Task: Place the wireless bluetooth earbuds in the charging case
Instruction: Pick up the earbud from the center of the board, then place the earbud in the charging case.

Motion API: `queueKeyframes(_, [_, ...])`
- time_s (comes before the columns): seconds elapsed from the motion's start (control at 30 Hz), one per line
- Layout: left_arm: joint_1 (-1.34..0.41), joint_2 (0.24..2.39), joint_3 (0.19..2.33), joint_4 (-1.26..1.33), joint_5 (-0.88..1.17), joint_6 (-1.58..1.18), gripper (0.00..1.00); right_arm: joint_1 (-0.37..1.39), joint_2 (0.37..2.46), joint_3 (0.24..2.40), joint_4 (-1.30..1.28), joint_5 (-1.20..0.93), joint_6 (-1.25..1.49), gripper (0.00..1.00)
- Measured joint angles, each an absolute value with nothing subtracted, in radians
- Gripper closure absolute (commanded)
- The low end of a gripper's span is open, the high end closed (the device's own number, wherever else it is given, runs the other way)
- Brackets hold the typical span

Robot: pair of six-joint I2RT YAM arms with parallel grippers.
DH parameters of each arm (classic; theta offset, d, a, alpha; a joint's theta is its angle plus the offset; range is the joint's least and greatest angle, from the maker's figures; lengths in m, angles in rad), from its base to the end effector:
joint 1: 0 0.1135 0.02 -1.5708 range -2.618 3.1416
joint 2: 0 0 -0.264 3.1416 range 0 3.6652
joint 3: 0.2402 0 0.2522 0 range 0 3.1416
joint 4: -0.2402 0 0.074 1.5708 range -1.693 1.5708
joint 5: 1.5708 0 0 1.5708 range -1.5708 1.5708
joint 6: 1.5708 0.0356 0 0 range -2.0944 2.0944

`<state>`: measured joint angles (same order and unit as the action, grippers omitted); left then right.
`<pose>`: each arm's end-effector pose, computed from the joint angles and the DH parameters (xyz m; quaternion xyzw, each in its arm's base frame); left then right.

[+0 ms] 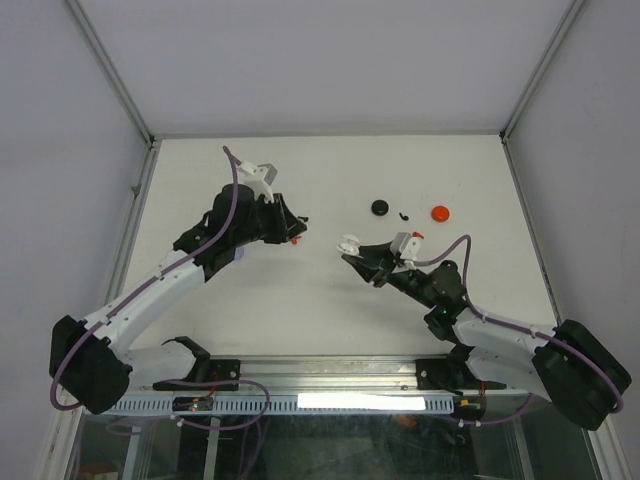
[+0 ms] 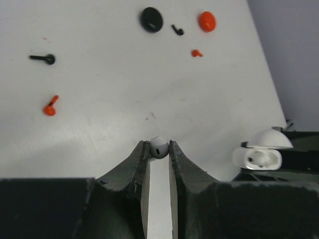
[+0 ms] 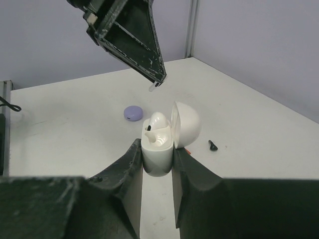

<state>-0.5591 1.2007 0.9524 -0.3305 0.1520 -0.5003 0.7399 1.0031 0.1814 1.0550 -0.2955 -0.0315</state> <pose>0.2244 -0.1468 0.2979 0.0619 0.8755 -0.2974 0.3758 0.1362 0.1384 0.2225 -0.3377 0.5247 0.3548 0.6962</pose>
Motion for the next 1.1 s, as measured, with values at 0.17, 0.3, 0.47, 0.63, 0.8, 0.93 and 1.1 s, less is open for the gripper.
queueKeyframes(0.17, [-0.638, 1.102, 0.862, -0.173, 0.172, -0.552, 0.93, 0.745, 1.066, 0.201, 1.116, -0.308, -0.032, 1.0])
queueKeyframes(0.3, [-0.669, 1.038, 0.78, -0.038, 0.204, -0.588, 0.93, 0.745, 1.087, 0.227, 1.136, -0.316, -0.032, 1.0])
queueKeyframes(0.47, [-0.706, 0.991, 0.721, 0.121, 0.218, -0.609, 0.93, 0.757, 1.105, 0.248, 1.166, -0.32, -0.032, 1.0])
queueKeyframes(0.63, [-0.768, 0.969, 0.683, 0.267, 0.221, -0.622, 0.93, 0.77, 1.126, 0.252, 1.179, -0.322, -0.032, 1.0])
queueKeyframes(0.8, [-0.8, 0.986, 0.681, 0.385, 0.237, -0.649, 0.93, 0.772, 1.138, 0.252, 1.191, -0.322, -0.032, 1.0])
queueKeyframes(0.93, [-0.837, 1.034, 0.681, 0.445, 0.238, -0.667, 0.93, 0.774, 1.14, 0.252, 1.205, -0.322, -0.032, 1.0])
queueKeyframes(1.1, [-0.864, 1.073, 0.676, 0.47, 0.221, -0.678, 0.93, 0.775, 1.14, 0.252, 1.222, -0.321, -0.031, 1.0])
